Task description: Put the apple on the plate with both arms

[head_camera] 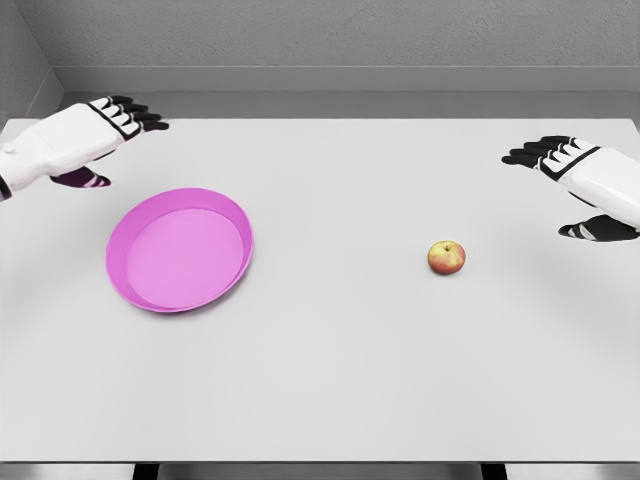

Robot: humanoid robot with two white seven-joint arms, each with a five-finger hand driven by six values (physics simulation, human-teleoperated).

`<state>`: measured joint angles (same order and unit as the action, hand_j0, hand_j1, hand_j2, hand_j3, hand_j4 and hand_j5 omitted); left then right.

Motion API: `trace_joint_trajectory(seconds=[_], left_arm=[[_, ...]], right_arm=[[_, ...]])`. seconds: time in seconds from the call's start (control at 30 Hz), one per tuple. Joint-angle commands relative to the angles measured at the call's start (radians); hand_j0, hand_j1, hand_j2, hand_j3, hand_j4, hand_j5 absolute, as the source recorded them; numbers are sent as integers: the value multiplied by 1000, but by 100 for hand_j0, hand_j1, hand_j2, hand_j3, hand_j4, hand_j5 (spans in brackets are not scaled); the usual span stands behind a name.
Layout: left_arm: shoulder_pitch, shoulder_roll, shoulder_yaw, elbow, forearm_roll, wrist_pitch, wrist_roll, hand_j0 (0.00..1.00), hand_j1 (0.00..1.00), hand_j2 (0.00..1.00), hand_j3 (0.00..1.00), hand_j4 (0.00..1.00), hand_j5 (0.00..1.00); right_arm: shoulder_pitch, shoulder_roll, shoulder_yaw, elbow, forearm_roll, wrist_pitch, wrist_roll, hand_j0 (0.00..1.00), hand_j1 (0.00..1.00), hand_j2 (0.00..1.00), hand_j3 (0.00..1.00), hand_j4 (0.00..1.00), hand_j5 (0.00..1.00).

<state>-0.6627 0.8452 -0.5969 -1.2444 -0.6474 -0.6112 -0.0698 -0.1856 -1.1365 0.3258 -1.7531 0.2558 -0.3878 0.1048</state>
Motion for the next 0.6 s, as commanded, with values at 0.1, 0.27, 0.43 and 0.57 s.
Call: trace_joint_trajectory(seconds=[0.1,0.27,0.43,0.57], left_arm=[[0,9,0,-1,5,0,-2,100,100,100,100,100,100],[0,9,0,0,5,0,-4,100,100,100,100,100,100],[-2,9,0,0,5,0,-4,100,100,100,100,100,100],[-2,9,0,0,8,0,-2,100,100,100,100,100,100]], right_arm=[[-2,1,4,3,-9,3,0,100,100,100,100,100,100],[-95,47,122,17,-3,139,75,100,100,100,100,100,100],[-337,175,386,78,-3,279,282,100,100,100,100,100,100],[-391,244,446,193,-3,280,314,100,100,100,100,100,100]])
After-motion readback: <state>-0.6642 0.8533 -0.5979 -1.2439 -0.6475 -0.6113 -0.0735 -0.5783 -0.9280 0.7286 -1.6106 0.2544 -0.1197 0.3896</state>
